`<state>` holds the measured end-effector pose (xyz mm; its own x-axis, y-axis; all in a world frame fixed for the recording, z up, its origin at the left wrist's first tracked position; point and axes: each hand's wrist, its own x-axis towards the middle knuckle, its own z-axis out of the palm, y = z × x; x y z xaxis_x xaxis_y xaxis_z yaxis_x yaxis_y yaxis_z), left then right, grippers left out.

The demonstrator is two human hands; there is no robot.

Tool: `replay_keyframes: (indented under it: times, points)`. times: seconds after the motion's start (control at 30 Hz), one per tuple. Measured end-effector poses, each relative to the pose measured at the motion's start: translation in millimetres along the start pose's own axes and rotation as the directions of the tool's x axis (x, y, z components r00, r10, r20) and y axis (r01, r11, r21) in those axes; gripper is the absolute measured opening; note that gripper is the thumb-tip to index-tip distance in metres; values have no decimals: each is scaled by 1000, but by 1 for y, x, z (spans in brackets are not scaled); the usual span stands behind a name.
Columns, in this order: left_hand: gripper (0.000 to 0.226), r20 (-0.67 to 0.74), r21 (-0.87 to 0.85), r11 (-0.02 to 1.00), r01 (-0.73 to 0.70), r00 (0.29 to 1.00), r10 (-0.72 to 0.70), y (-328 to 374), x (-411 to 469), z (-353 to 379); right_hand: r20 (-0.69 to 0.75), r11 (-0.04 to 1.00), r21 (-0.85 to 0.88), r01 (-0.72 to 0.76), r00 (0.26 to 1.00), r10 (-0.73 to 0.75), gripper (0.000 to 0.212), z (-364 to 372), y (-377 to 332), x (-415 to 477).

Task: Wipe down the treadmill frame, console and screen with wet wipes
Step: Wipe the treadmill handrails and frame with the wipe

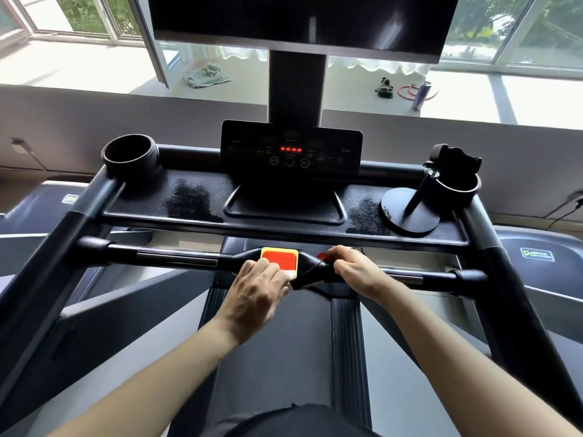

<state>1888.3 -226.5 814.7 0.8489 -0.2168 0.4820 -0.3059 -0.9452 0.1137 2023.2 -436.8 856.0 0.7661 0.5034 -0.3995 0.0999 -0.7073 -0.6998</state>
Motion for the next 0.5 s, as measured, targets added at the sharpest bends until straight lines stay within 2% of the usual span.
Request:
replay_keyframes:
  times: [0.23,0.3,0.4,0.5]
  points:
    - [11,-44,-119,984,133,989,-139,-23,3,-12,-20,997,-75,7,1000,-8,64,3,0,3]
    - [10,-48,-154,980,129,989,-138,-9,16,-3,-35,997,-81,-2,999,-1,59,4,-1,4]
    - [6,-40,-179,981,80,995,-89,15,28,10,-84,994,-112,-15,996,6,34,9,-1,6]
    - [9,-63,-141,987,75,994,-84,11,16,8,-144,969,-247,-22,990,-14,39,16,0,10]
